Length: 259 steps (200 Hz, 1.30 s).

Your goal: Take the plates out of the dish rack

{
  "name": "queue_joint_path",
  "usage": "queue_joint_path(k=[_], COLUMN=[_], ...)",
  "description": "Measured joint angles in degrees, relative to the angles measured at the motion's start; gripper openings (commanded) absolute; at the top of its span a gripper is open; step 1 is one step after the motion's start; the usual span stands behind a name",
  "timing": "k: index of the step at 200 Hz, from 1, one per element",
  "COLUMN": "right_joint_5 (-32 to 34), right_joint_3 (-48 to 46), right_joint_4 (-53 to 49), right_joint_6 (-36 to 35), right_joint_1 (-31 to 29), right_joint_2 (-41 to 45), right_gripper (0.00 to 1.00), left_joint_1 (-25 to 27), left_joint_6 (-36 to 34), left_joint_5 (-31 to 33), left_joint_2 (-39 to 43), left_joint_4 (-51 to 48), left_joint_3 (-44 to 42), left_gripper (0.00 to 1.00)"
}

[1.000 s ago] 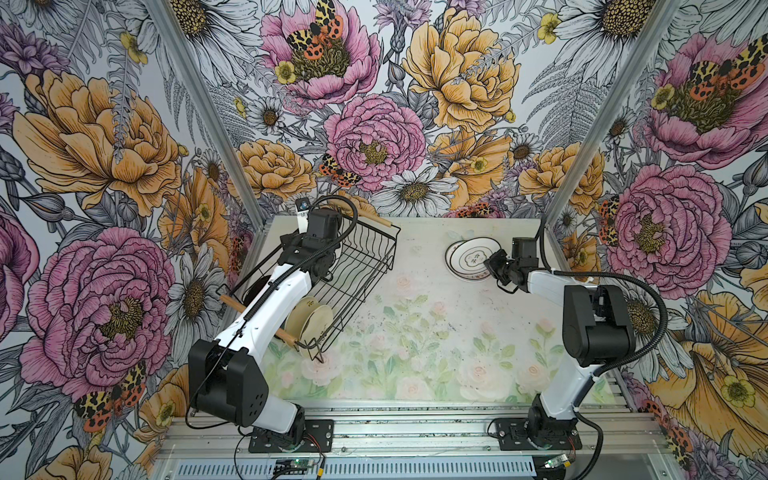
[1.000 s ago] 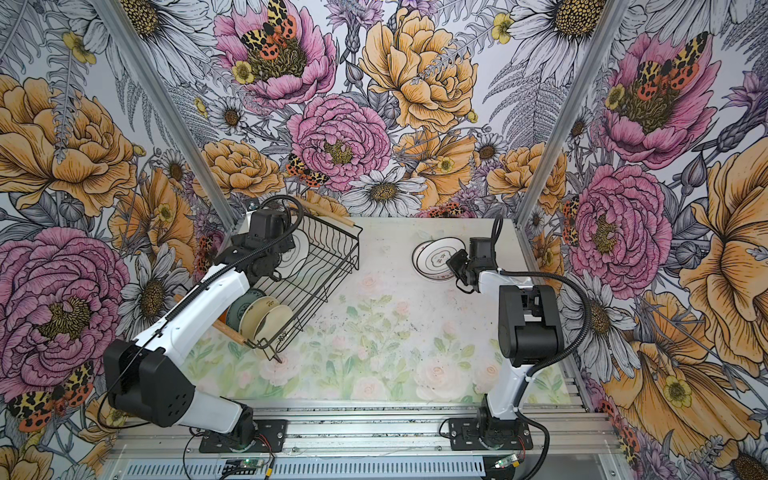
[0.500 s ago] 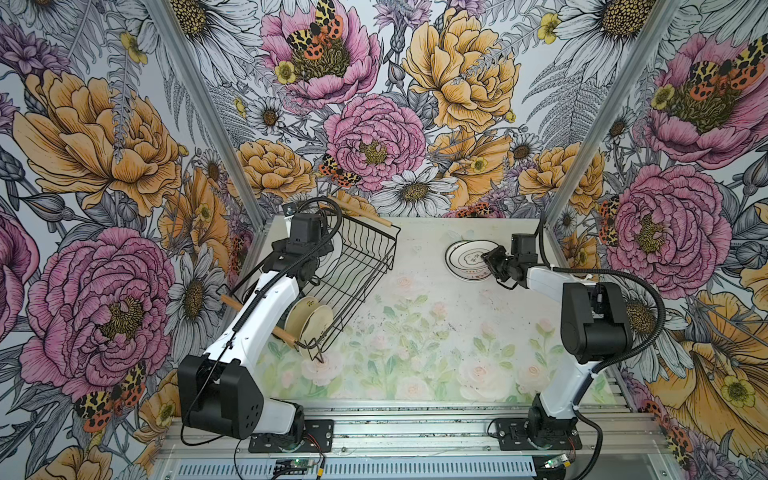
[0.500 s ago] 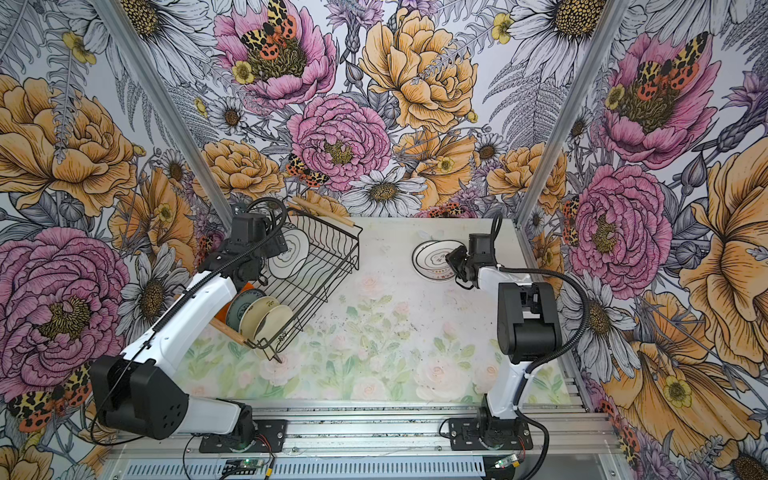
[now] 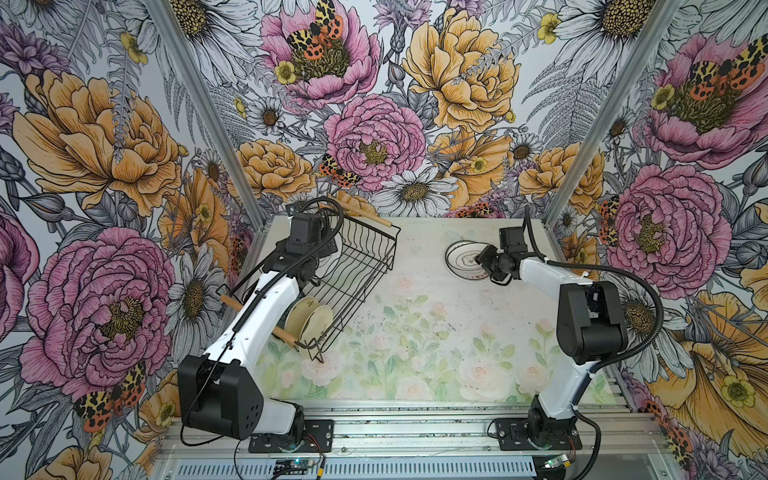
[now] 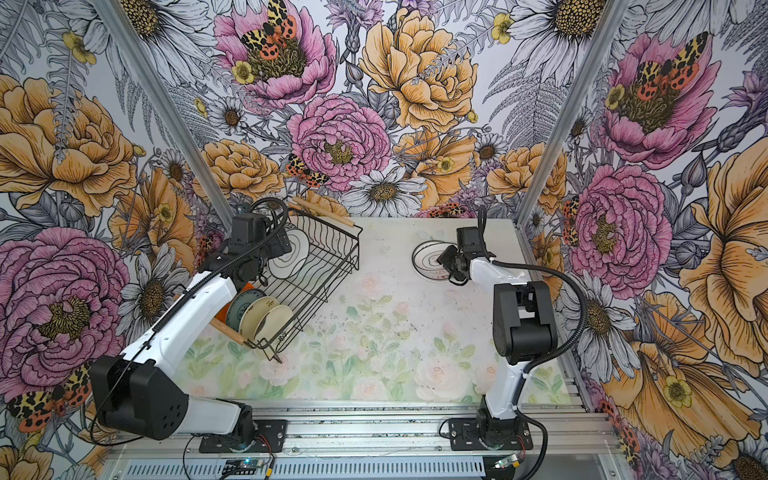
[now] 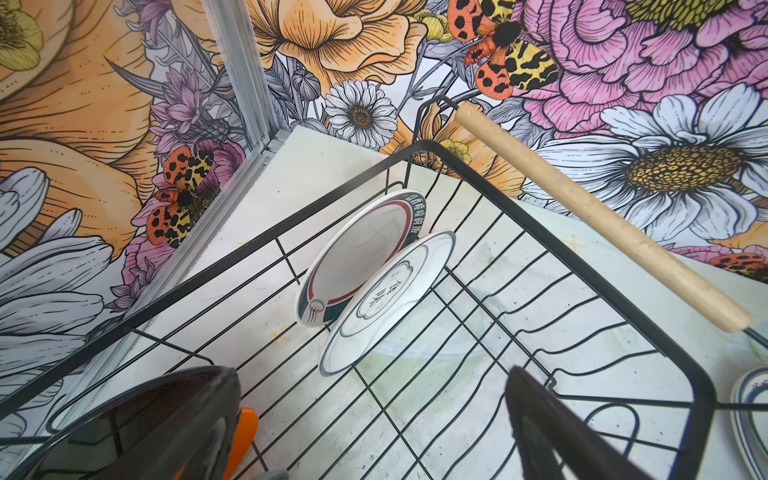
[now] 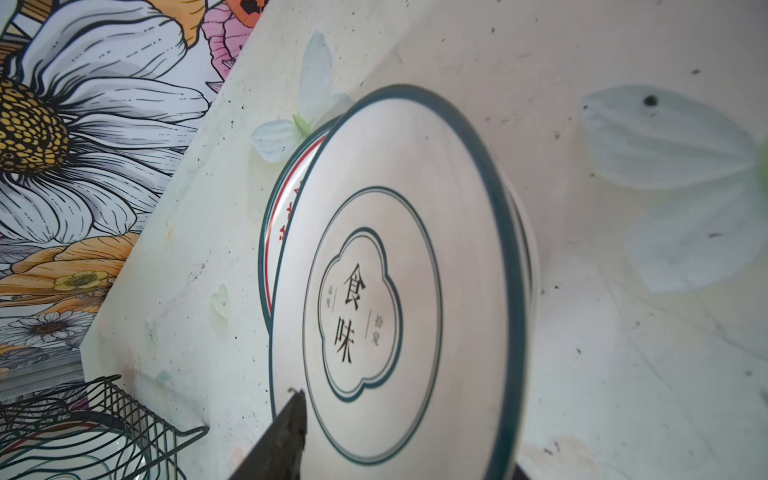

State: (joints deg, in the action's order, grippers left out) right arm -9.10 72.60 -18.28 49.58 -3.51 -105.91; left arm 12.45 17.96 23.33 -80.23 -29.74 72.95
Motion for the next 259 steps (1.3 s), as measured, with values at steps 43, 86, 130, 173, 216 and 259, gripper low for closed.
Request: queue_joint_path(k=[43,86,130,173,216,259], right_joint_5=[2.89,4.26,6.14,7.85,8.48,9.11], right_joint_3=[3.32,5.22,7.32,9.16,10.54,11.63], right_joint_4=[-3.98,-7.08,-9.81,-11.74,-13.0,-13.68], right_joint_6=[-2.67,-4.2,-6.03,-7.63,-8.81,-9.44], right_joint_1=[-0.81,-1.53,-2.23,-2.58,-2.58,-2.58], right_joint_2=[-2.1,-4.55,-5.35,-5.81,-7.58,-9.2], right_gripper=[0.66,0.67,0.69,0.71,0.73,0.76], left_joint_1=[0.0,0.0,0.0,0.0,0.0,0.0], left_joint_6=[-0.39,-0.39,-0.57,-0.61,-1.03,-1.05], left_joint_5=[-1.31,-2.01,-2.54,-3.54,-3.76,-3.78], left_joint_2=[0.0,0.0,0.0,0.0,0.0,0.0], left_joint_4=[0.0,0.0,0.0,0.0,-0.02,-0.02], left_joint_3=[0.0,-0.33,-0.35,-0.35,-0.57,-0.66], left_gripper=[0.99,0.99,0.99,0.99,0.99,0.99])
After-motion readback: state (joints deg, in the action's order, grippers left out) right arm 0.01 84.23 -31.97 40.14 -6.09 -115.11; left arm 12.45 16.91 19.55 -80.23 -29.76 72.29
